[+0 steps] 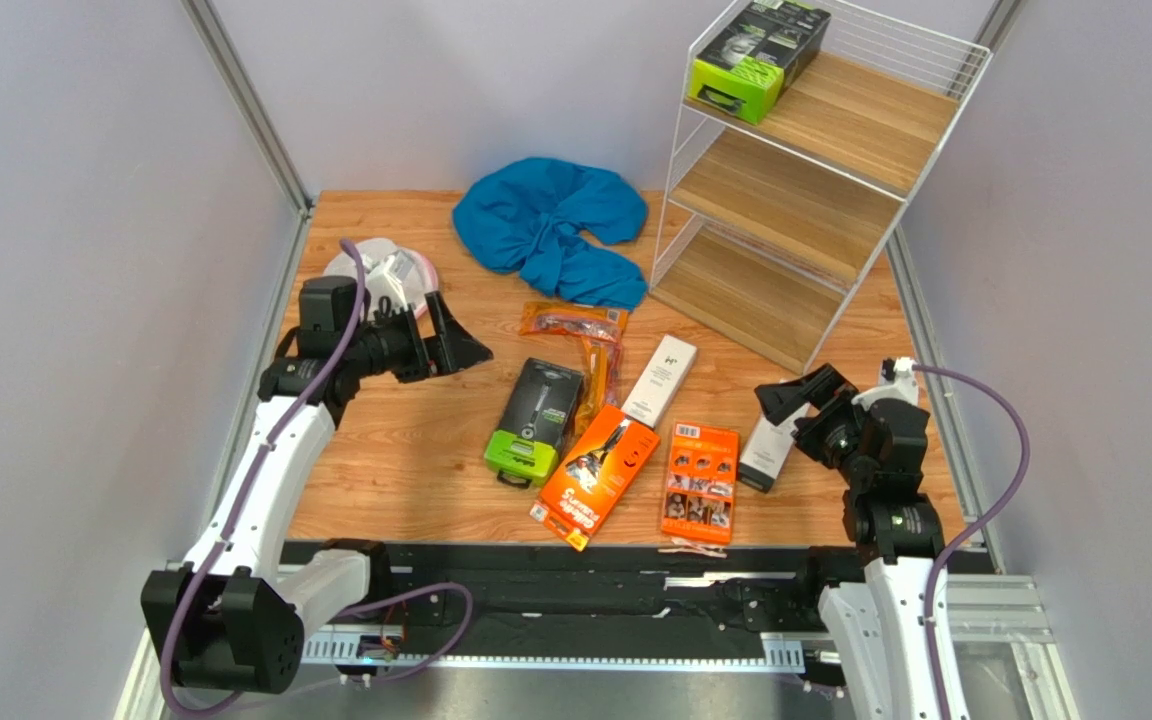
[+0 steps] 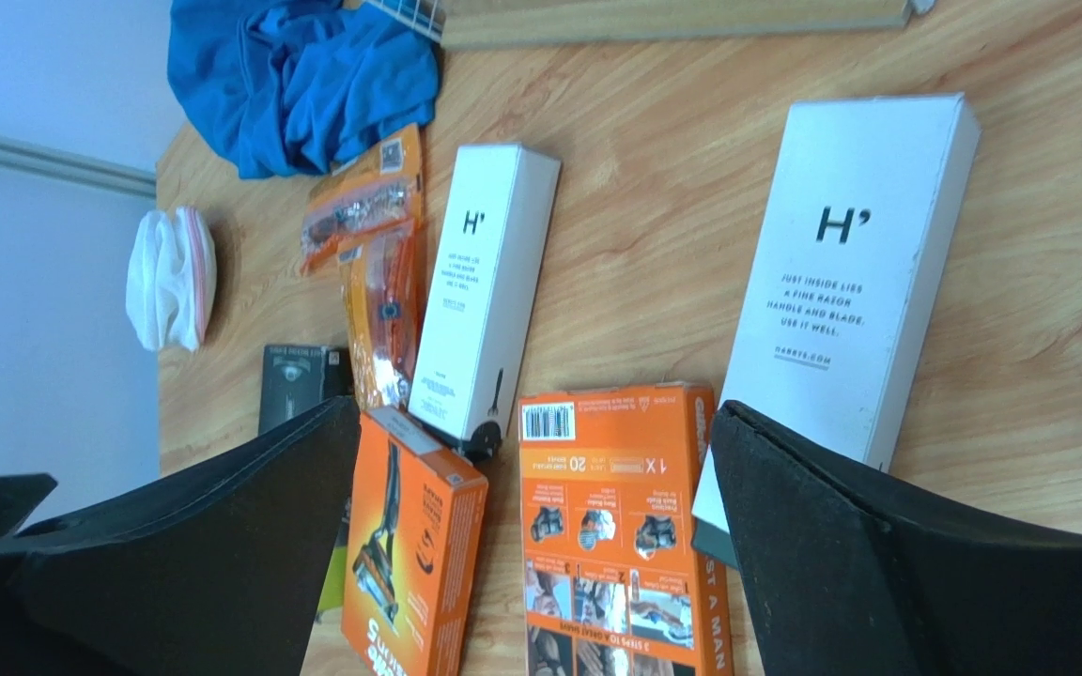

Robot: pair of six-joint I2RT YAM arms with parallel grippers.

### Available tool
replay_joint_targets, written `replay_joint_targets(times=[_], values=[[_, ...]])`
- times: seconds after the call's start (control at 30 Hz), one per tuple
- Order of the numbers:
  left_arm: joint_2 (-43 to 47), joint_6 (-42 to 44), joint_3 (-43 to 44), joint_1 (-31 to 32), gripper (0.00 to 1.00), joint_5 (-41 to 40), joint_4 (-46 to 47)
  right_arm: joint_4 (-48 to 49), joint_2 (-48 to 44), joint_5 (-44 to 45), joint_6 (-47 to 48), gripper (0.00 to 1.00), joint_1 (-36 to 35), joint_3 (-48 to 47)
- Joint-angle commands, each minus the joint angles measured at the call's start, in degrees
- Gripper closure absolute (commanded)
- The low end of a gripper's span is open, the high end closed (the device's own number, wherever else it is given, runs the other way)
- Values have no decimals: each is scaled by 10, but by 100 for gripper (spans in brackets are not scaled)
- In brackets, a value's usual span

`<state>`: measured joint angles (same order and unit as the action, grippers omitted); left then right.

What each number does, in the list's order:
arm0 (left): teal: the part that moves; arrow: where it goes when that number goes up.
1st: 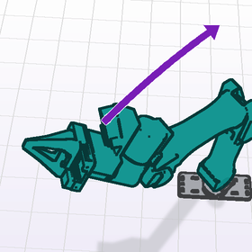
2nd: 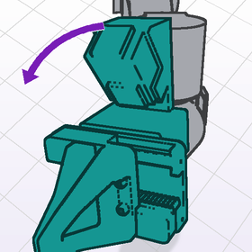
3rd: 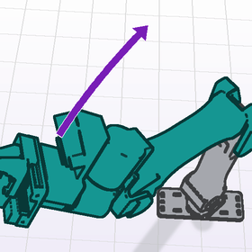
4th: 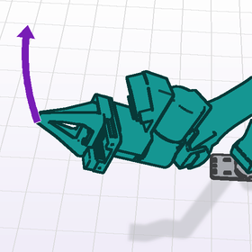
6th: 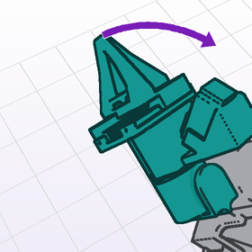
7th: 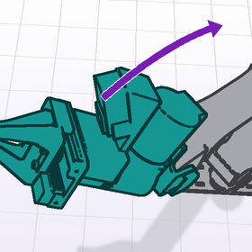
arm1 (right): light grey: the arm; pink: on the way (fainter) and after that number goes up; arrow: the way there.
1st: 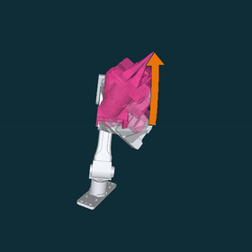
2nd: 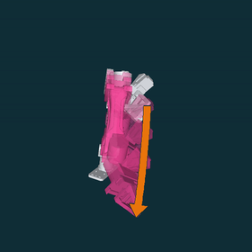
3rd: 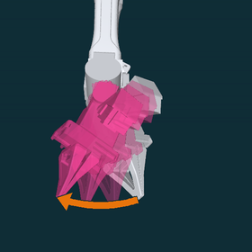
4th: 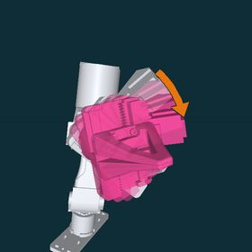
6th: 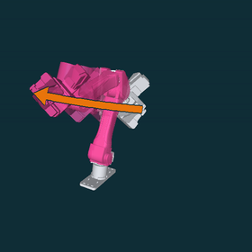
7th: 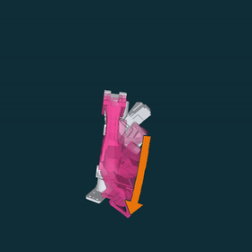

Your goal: Place and organize the shaving razors onto the shelf

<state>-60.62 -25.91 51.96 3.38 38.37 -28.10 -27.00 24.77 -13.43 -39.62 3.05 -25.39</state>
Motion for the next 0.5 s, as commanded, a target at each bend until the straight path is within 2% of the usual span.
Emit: replay_joint_targets(times=[0.0, 0.1, 0.17, 0.27, 0.47], values=[[17, -36, 10, -4, 1, -109, -24, -5, -4, -46, -13, 0, -7, -1], [19, -37, 12, -4, 1, -162, -59, 1, -3, -65, -20, 0, -12, -2], [18, -34, 1, -4, 1, -147, -62, -1, 0, -70, -21, 0, -18, -7], [16, -72, -35, -4, 1, -120, -50, -3, 2, -72, -24, 0, -28, -14], [17, -149, -130, -4, 3, -87, -44, -7, 3, -56, -41, 0, -92, -24]])
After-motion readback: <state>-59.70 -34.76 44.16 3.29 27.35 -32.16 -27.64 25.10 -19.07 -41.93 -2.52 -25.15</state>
